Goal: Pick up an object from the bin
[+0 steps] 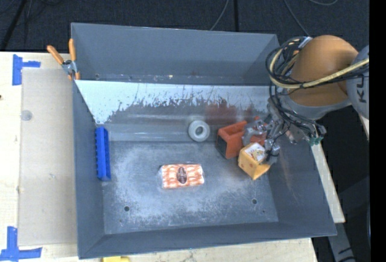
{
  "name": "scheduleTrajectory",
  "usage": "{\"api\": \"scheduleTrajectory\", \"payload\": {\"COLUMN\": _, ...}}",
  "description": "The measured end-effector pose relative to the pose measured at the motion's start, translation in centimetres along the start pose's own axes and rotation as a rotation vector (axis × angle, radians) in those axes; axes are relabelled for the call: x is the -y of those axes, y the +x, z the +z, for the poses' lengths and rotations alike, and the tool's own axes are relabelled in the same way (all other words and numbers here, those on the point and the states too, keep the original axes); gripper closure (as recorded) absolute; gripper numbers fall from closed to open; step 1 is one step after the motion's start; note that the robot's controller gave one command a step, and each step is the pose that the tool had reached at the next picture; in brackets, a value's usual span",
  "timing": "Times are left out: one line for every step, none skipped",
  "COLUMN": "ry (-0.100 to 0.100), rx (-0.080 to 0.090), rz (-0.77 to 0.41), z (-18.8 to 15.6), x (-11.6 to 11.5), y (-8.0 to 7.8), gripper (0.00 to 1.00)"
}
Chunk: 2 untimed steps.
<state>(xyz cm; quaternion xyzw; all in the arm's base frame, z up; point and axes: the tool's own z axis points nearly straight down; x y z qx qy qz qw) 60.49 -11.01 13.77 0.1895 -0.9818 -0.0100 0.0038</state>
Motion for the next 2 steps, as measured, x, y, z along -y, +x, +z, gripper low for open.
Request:
{"api": "scheduleTrajectory", "payload": {"ry": 0.001, "rx": 0.001, "rz": -0.043, "z": -2.9, "x": 0.3, "y": -0.7, "gripper": 1.00}}
{"api": "scheduleTrajectory", "payload": {"ry": -0.004, "rx": -0.004, "rz": -0.066, "z": -7.1, "x": -0.3, "y": -0.8, "gripper": 1.00}}
